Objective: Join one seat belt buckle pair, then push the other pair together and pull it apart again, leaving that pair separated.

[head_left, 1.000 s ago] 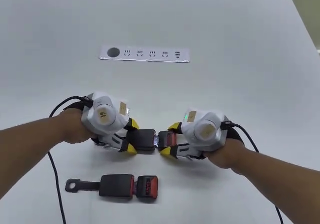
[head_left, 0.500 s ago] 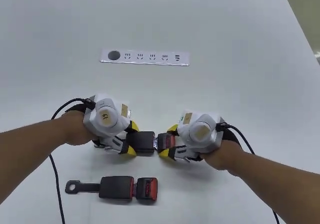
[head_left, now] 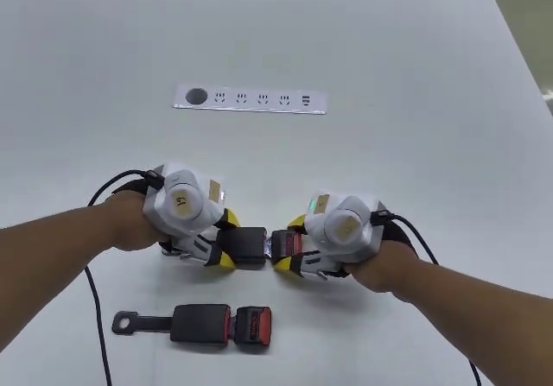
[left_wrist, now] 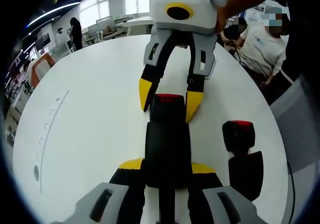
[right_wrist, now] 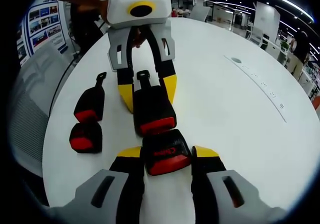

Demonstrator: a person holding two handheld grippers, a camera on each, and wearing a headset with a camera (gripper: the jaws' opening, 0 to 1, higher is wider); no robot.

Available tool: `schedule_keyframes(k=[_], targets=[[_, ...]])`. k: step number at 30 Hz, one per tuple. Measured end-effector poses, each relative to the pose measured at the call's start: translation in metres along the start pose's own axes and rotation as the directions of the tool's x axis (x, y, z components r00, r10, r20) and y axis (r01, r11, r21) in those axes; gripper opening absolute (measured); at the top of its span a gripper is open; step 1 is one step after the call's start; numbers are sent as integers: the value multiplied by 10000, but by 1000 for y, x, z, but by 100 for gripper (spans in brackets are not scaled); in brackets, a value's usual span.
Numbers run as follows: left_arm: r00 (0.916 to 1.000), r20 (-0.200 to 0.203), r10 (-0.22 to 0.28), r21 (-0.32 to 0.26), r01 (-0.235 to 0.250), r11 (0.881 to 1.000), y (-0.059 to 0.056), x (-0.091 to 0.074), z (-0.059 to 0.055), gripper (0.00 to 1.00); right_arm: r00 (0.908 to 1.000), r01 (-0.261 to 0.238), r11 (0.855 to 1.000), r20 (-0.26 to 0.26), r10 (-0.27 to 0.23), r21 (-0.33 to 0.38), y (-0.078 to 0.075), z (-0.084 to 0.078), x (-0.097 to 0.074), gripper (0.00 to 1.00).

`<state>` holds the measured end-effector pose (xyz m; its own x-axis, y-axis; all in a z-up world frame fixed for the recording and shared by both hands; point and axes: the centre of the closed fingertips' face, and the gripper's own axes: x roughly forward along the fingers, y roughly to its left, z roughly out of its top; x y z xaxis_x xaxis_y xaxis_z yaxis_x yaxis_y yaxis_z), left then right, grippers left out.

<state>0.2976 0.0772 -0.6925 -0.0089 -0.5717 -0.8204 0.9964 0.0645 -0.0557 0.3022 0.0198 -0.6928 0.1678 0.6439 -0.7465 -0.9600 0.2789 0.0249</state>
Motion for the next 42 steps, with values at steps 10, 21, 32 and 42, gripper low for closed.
schedule_keyframes(k=[10, 21, 32, 42], targets=[[10000, -61, -33, 59, 33, 10000, 0, 0, -1, 32, 10000, 6, 10000, -30, -7, -24, 2, 1, -2, 34], [9999, -104, -69, 135, 71, 9999, -2, -1, 1, 33, 10000, -44, 10000, -34, 44, -85, 2, 0, 0, 34], [9997, -216, -86, 137, 89, 9999, -1, -1, 1, 33, 10000, -72, 9999, -29, 72, -124, 2, 1, 0, 34], [9996, -279, -61, 117, 65, 9999, -1, -1, 1, 33, 9999, -48, 9999, -130, 46, -166, 1, -3, -5, 34]])
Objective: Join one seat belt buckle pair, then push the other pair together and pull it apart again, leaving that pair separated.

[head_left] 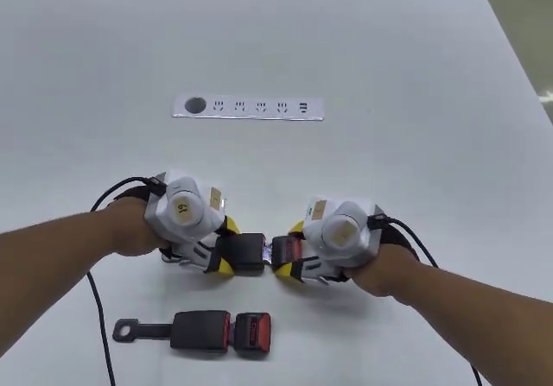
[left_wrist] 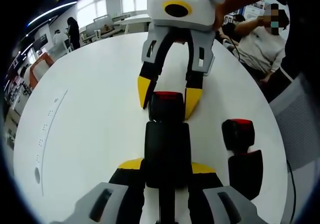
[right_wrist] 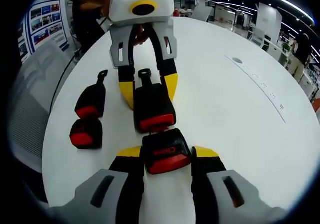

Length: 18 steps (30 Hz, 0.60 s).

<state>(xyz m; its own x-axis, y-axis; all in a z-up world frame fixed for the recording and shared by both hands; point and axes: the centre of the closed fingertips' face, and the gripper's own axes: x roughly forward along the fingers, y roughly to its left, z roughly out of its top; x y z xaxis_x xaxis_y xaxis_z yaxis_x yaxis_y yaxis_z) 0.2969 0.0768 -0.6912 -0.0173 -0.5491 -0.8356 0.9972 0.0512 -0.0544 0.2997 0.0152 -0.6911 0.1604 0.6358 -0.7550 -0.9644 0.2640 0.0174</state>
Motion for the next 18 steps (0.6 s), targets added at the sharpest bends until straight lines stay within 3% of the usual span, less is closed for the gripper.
schedule_keyframes(k=[18], targets=[[10000, 68, 56, -68, -55, 10000, 0, 2, -1, 33, 10000, 7, 9999, 30, -7, 150, -4, -12, -8, 34]])
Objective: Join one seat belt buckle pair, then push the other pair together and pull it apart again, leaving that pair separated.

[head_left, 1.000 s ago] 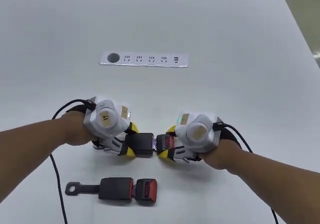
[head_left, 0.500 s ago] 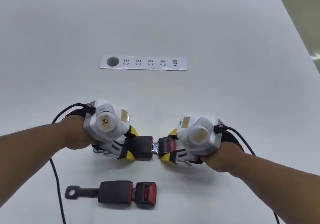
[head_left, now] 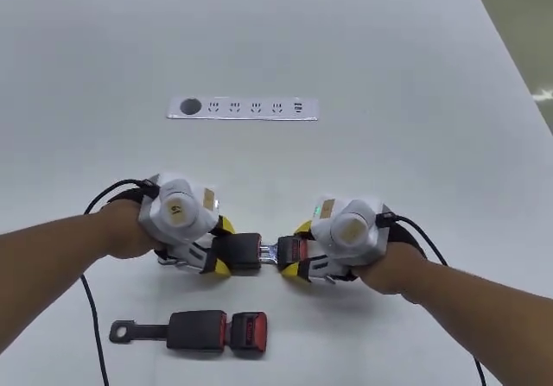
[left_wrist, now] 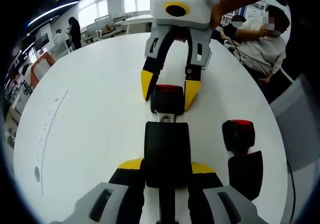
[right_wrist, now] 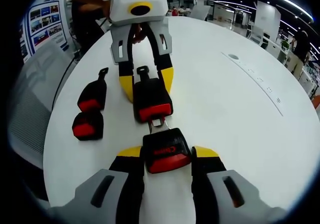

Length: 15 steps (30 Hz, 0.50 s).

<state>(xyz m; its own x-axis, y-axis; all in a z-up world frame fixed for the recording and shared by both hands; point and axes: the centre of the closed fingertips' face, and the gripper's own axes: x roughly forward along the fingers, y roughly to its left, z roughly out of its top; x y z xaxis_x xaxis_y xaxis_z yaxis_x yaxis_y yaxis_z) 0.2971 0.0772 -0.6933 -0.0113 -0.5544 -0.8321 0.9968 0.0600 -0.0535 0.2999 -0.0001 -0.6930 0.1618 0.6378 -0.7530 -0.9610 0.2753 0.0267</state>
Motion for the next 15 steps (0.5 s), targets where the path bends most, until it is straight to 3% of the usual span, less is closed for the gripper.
schedule_keyframes(k=[15], targets=[[10000, -25, 4, -37, -4, 10000, -2, -1, 3, 33, 10000, -49, 9999, -18, 49, 124, -12, -25, -27, 34]])
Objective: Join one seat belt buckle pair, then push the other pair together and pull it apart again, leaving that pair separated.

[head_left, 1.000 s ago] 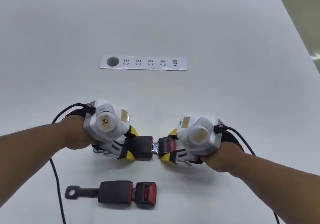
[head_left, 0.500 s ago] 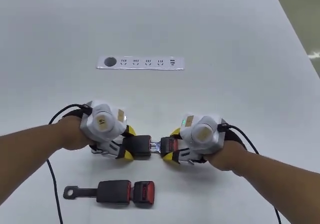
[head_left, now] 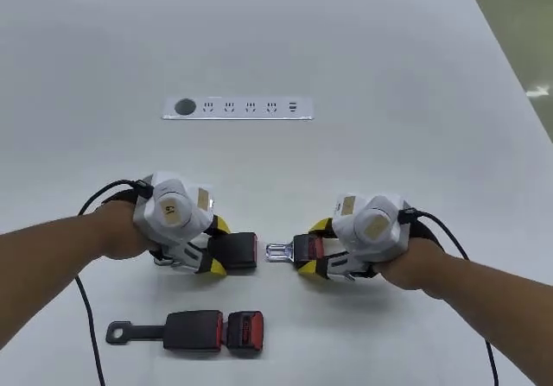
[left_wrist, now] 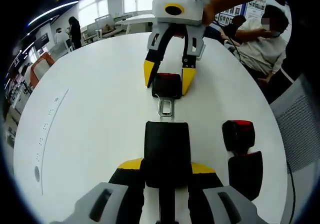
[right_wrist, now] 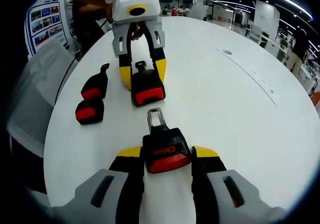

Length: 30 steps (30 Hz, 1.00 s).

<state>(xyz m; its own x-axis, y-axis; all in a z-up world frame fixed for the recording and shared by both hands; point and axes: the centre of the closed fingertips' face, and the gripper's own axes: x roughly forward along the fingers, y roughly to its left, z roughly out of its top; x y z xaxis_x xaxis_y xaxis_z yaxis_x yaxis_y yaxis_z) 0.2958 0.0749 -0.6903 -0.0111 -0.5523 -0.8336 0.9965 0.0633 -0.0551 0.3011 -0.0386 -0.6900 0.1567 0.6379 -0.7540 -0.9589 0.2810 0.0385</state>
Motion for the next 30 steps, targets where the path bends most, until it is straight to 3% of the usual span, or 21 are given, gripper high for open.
schedule_keyframes(k=[16, 30], targets=[[10000, -60, 6, -7, -6, 10000, 3, 1, -4, 33, 10000, -23, 10000, -70, 23, 37, -8, -28, -20, 35], [9999, -121, -13, 29, 13, 10000, 0, 0, -1, 33, 9999, 6, 10000, -101, -5, 69, -13, -47, -37, 35]])
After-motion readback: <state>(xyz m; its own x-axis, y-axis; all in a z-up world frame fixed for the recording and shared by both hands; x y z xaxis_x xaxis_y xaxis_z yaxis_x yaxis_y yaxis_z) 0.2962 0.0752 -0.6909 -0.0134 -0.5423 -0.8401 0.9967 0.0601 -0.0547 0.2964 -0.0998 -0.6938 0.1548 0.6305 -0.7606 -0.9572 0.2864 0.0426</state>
